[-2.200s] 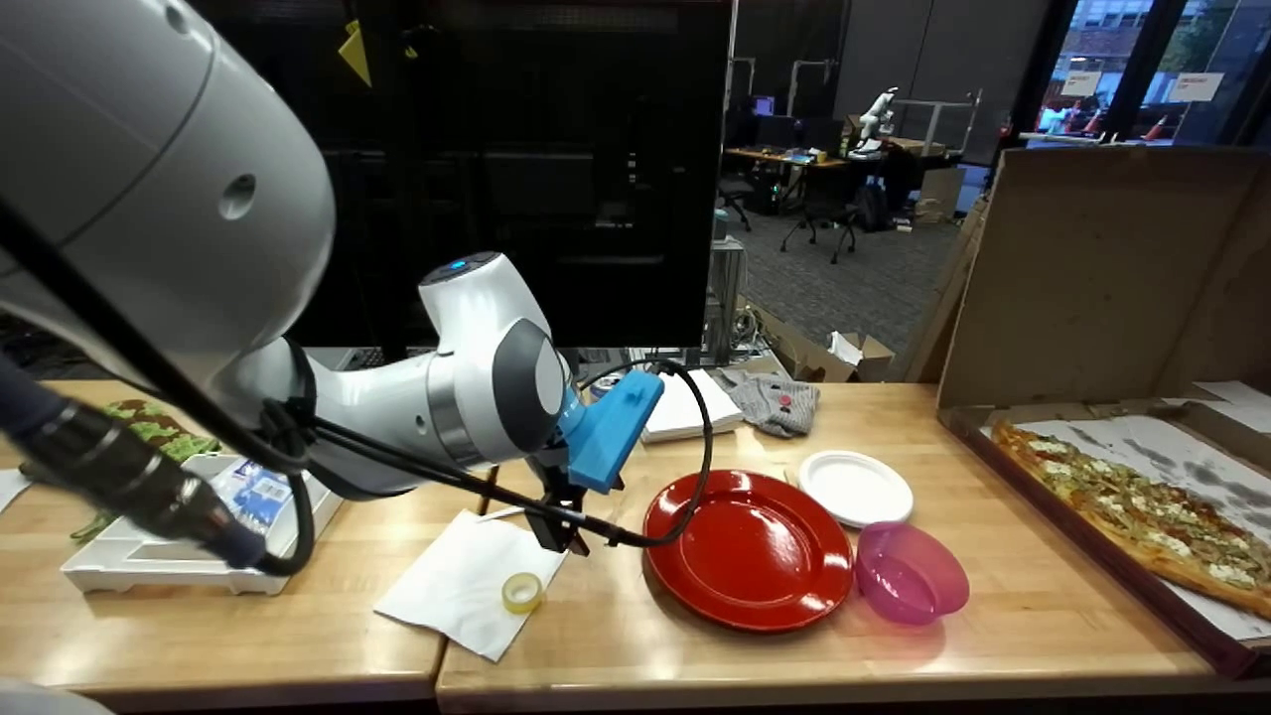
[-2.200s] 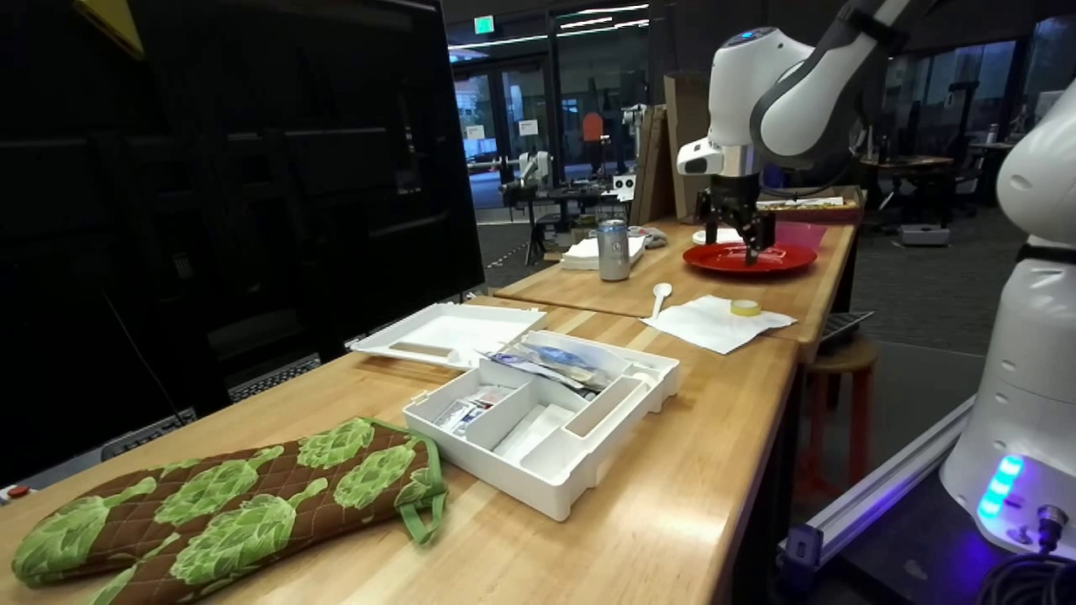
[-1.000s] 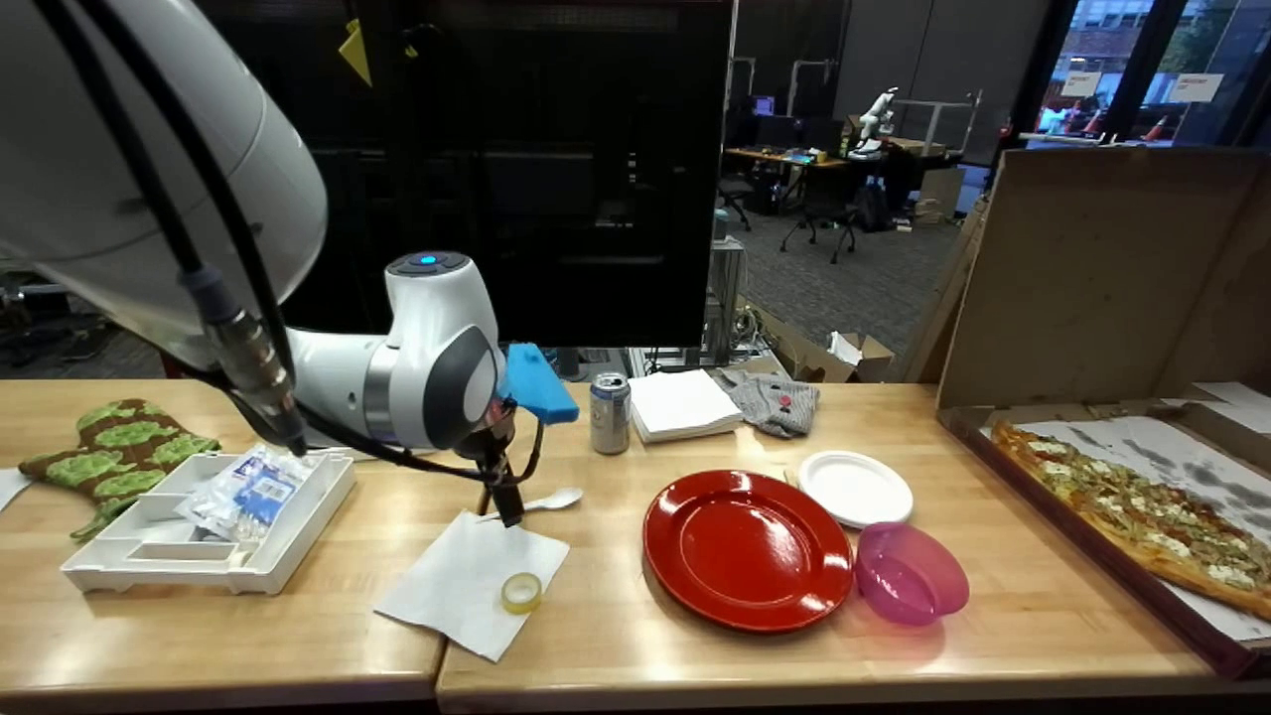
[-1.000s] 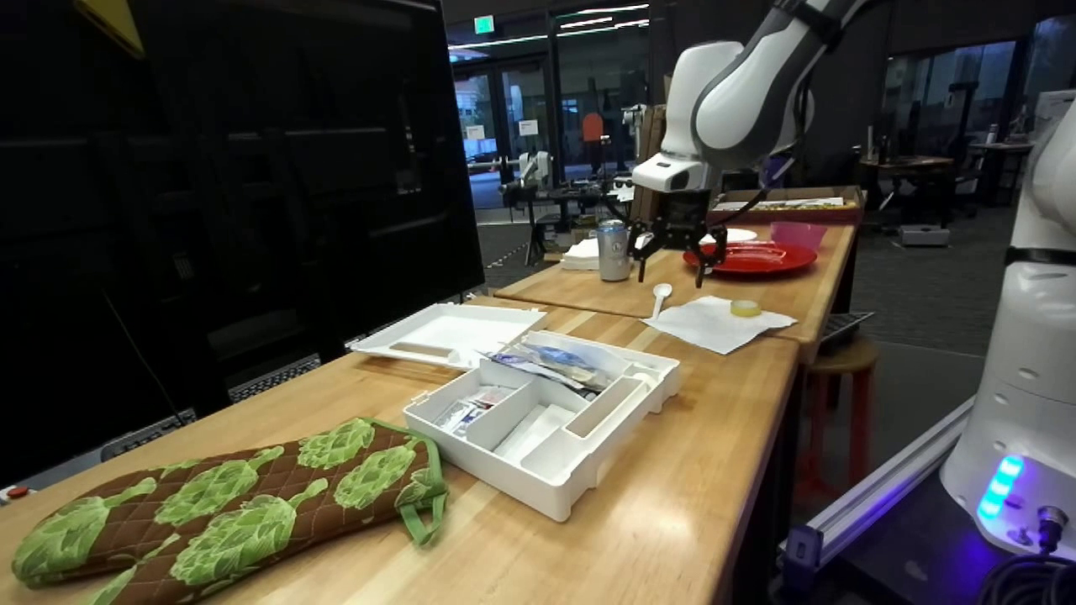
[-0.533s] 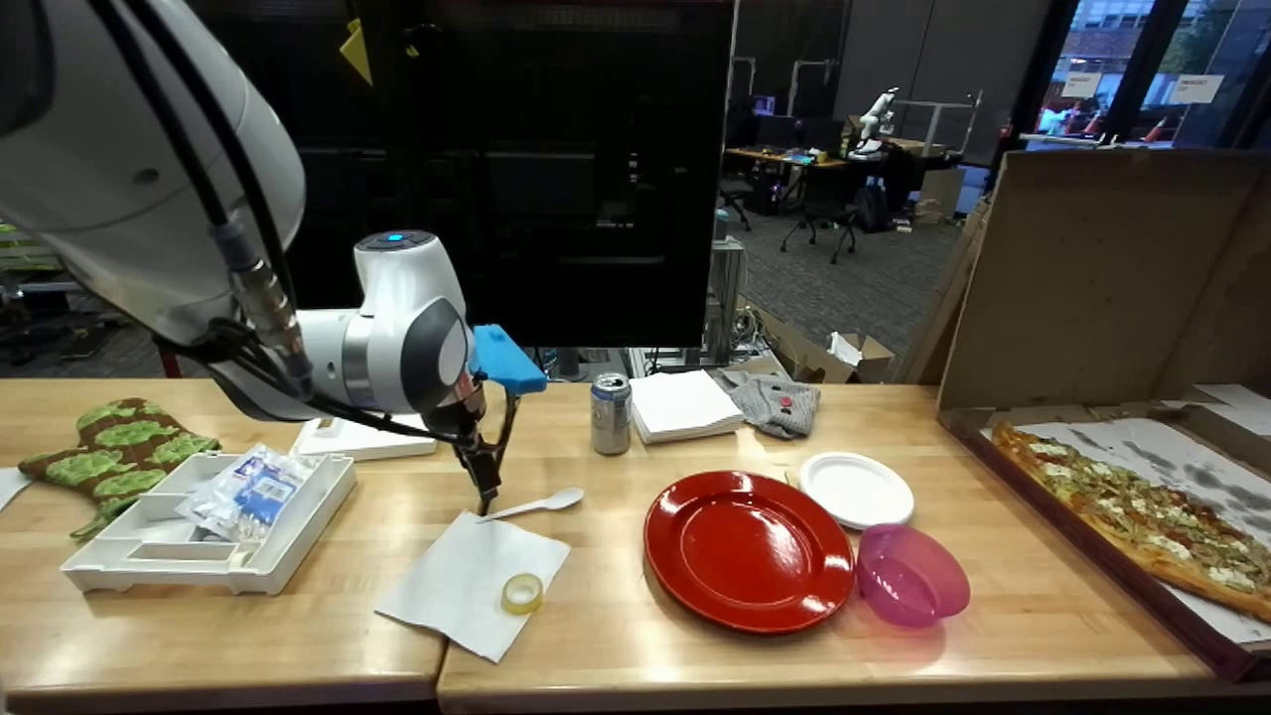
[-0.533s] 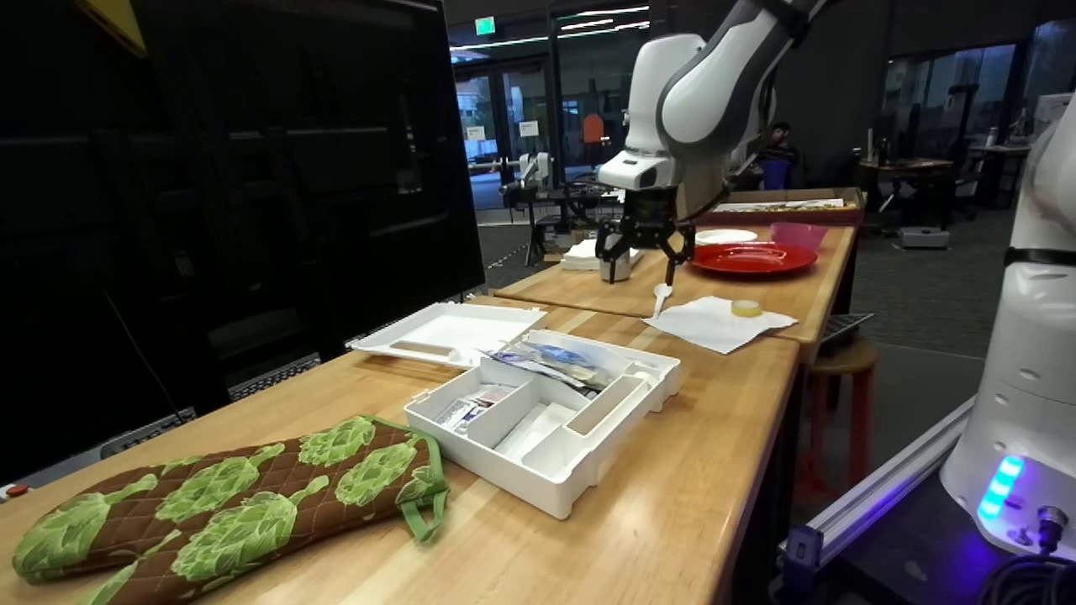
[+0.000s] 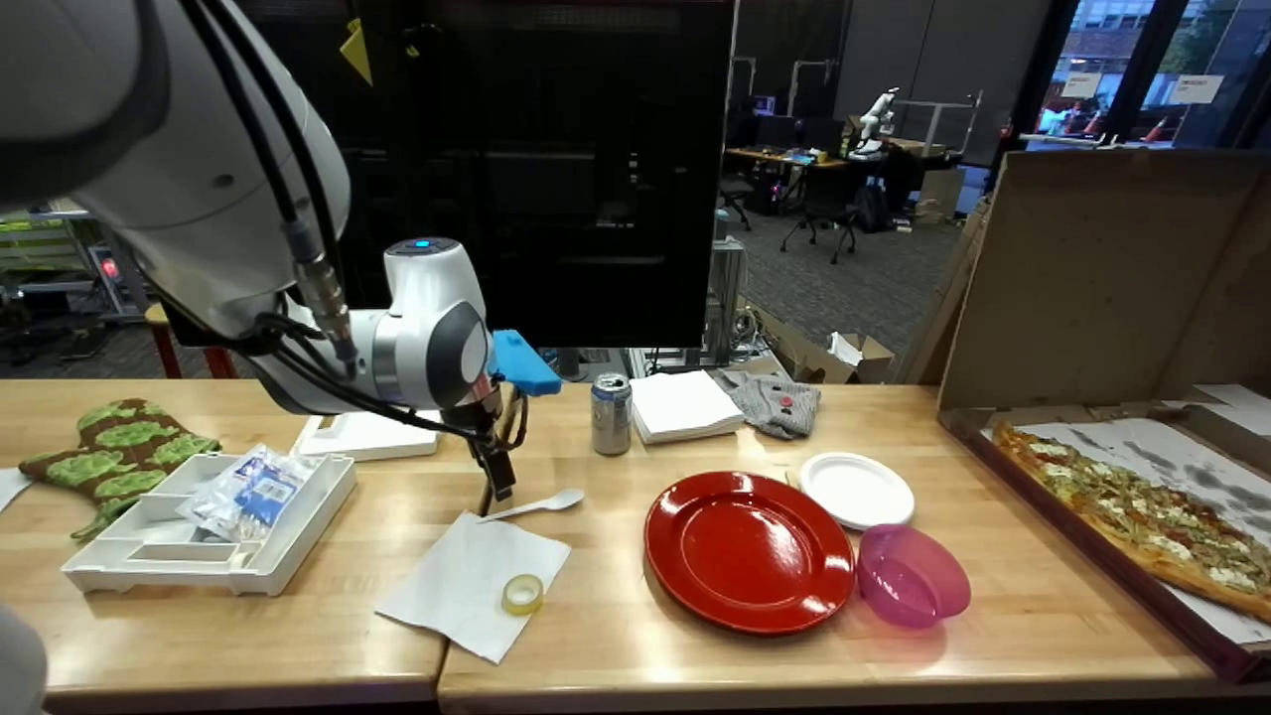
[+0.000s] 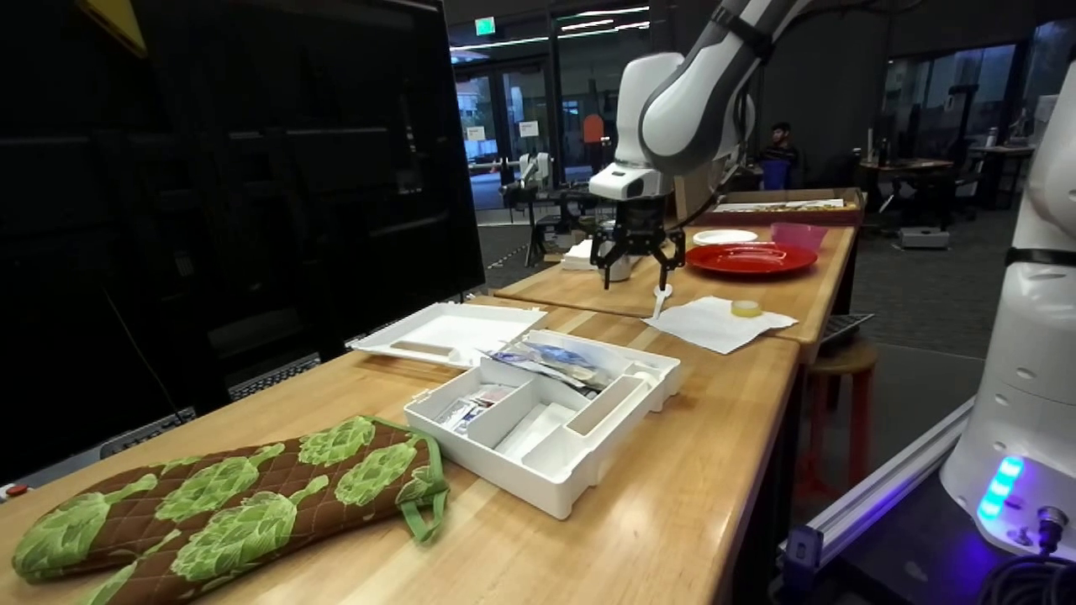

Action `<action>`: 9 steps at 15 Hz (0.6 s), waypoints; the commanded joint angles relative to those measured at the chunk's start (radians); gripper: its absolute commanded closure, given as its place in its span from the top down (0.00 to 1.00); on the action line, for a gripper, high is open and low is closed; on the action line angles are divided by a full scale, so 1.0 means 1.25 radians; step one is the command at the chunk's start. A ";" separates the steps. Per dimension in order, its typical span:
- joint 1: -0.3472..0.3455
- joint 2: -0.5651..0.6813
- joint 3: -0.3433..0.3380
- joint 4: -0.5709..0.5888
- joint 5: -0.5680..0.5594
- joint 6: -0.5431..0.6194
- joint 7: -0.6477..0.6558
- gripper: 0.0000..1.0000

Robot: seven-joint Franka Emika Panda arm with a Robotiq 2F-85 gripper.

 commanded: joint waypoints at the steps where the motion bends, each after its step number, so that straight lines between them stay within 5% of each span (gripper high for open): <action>1: -0.036 0.036 0.019 0.032 -0.001 -0.027 0.013 1.00; 9: -0.082 0.078 0.020 0.034 0.030 -0.029 -0.014 1.00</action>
